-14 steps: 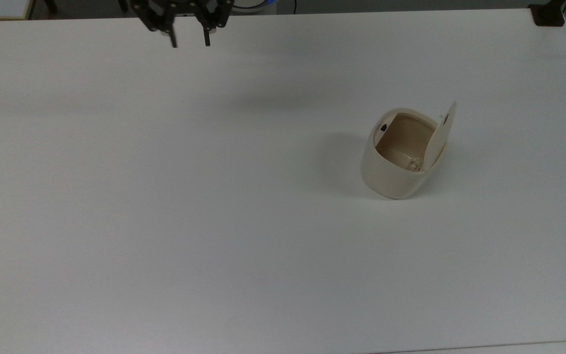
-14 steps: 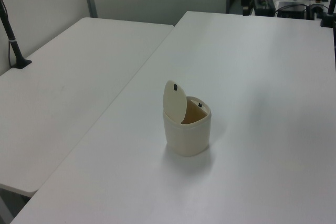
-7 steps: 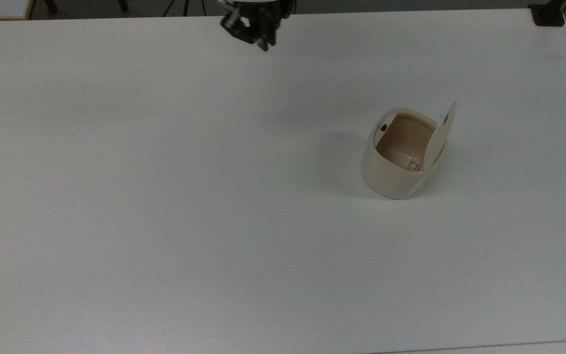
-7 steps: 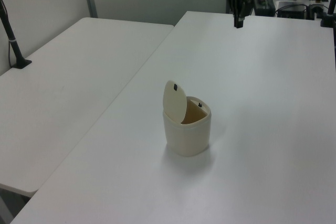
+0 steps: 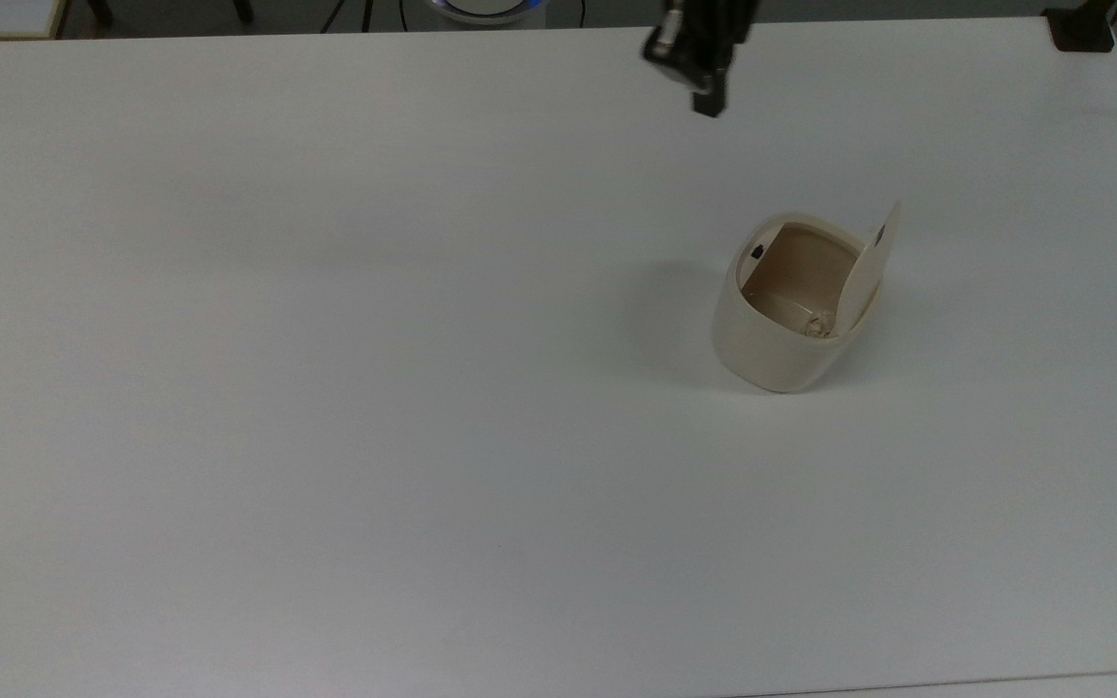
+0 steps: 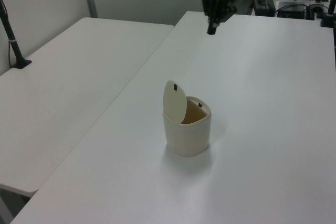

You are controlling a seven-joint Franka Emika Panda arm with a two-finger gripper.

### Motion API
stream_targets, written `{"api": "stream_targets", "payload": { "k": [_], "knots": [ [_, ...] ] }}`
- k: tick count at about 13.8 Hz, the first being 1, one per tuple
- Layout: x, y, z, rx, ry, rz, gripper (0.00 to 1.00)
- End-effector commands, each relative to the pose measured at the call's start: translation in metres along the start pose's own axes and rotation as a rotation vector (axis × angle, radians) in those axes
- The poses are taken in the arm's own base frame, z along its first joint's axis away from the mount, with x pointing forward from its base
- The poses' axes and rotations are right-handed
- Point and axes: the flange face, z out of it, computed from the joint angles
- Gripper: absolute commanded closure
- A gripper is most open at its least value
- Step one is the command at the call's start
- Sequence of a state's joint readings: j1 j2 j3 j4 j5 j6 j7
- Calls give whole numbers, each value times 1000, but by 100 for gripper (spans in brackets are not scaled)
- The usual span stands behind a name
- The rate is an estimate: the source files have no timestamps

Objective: Close the trash bin
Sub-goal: 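Move the gripper across the table toward the open cream bin lid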

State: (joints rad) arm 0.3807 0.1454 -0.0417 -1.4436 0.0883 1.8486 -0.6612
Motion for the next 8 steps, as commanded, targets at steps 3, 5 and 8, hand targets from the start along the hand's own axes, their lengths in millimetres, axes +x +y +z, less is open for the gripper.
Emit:
{"api": "stream_targets", "payload": {
  "k": [3, 5, 8],
  "knots": [
    [65, -43, 44, -47, 121, -24, 100],
    [88, -61, 60, -49, 135, -52, 100],
    [100, -64, 90, -56, 146, -54, 100]
  ]
}}
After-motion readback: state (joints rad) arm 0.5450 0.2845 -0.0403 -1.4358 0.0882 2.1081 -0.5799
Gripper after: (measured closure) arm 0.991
